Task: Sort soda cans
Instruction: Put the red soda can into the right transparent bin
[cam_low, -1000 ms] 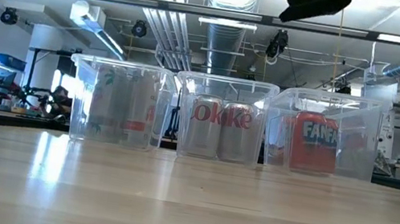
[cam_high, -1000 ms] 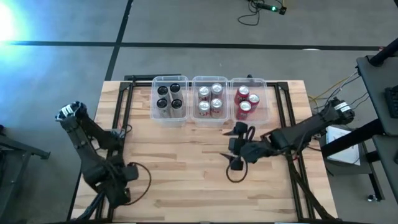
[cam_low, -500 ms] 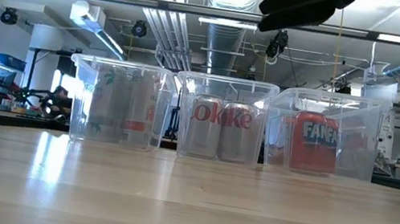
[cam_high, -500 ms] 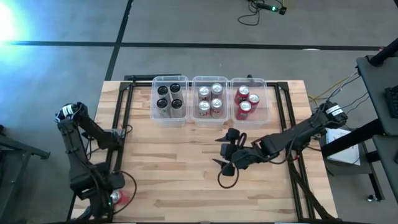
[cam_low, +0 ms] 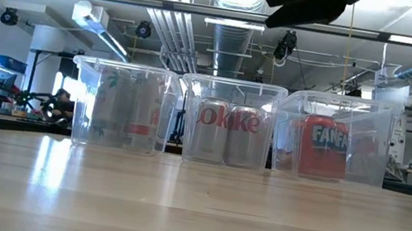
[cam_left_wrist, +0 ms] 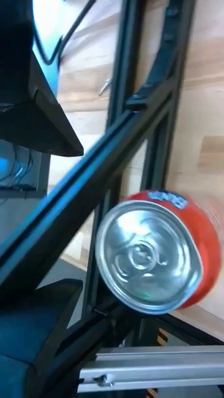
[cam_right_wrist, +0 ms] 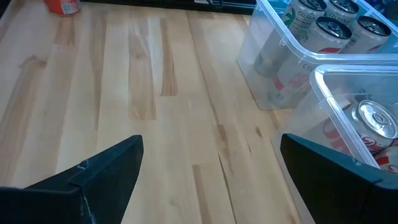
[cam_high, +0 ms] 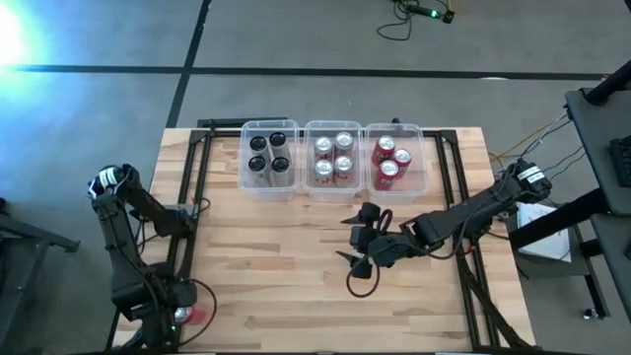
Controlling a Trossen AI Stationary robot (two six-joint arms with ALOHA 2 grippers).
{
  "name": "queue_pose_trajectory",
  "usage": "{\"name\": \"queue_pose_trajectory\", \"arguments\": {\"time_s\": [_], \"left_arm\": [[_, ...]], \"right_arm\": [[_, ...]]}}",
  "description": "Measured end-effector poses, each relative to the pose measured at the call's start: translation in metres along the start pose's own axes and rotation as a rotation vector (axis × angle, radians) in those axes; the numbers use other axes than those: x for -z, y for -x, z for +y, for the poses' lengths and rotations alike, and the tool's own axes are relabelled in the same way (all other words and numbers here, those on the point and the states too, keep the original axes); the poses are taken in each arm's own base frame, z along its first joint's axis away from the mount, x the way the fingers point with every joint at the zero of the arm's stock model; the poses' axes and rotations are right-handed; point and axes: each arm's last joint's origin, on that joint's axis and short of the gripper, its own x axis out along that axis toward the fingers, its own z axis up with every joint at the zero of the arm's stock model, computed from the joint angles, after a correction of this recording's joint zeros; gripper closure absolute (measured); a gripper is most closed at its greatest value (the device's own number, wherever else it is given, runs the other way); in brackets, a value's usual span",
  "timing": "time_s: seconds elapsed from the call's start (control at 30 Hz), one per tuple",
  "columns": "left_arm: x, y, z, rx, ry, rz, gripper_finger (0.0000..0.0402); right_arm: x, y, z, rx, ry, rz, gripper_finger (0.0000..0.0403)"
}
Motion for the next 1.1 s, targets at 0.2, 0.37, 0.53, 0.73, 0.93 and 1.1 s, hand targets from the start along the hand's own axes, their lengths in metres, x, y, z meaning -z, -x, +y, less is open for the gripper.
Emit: {"name": "queue_pose_trajectory", "arguments": {"time_s": [0.2, 0.37, 0.53, 0.73, 0.93, 1.1], "left_arm": [[-0.008, -0.018, -0.011, -0.062, -0.1, 0.01, 0.0079], [-0.016, -0.031, -0.018, -0.111, -0.12, 0.023, 0.0085], [-0.03, -0.038, -0.026, -0.068, -0.114, 0.0, 0.011], [-0.055, -0.035, -0.028, -0.04, -0.139, -0.08, 0.0137], [-0.087, -0.022, -0.019, -0.044, -0.162, -0.275, 0.0133], [-0.121, -0.011, -0.005, -0.064, -0.178, -0.369, 0.0136]], "right_arm": [[0.0, 0.0, 0.0, -0.001, -0.001, -0.001, 0.0028], [0.0, 0.0, 0.0, -0.001, -0.002, -0.002, 0.0028], [0.0, 0.0, 0.0, -0.002, -0.003, -0.004, 0.0028], [0.0, 0.0, 0.0, -0.004, -0.004, -0.004, 0.0028], [0.0, 0.0, 0.002, -0.029, -0.005, 0.001, 0.0028], [0.001, -0.002, 0.004, -0.081, -0.002, 0.019, 0.0028]]}}
